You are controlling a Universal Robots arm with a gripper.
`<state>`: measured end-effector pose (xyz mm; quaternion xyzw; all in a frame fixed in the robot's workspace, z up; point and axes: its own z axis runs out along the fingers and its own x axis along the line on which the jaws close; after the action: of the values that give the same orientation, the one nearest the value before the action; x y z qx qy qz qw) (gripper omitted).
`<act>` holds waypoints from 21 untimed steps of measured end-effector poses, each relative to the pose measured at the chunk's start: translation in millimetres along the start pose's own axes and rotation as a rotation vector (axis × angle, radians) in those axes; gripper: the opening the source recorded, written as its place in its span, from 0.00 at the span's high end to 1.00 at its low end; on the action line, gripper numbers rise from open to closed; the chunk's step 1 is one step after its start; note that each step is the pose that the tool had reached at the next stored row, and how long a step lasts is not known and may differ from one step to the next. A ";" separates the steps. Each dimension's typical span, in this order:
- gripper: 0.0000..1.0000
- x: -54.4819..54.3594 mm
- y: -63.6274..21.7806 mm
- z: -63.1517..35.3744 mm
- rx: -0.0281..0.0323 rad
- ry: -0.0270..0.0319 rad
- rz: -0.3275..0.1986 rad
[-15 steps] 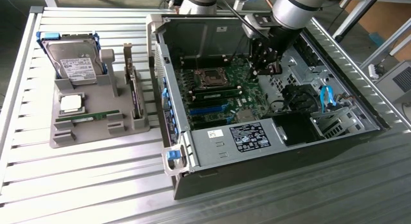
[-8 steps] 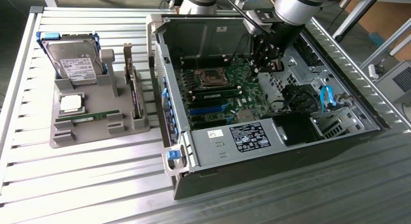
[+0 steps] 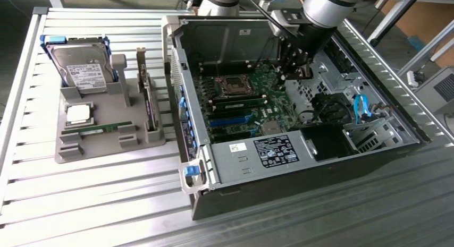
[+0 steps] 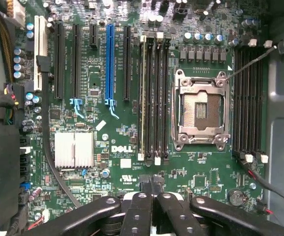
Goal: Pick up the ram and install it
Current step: 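Press down the ram until it locks into place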
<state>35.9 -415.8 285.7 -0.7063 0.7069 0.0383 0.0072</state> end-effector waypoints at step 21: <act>0.89 0.0 -0.1 1.4 0.0445 -0.0148 0.708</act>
<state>35.9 -415.7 284.3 -0.4170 0.9084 0.0281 0.0140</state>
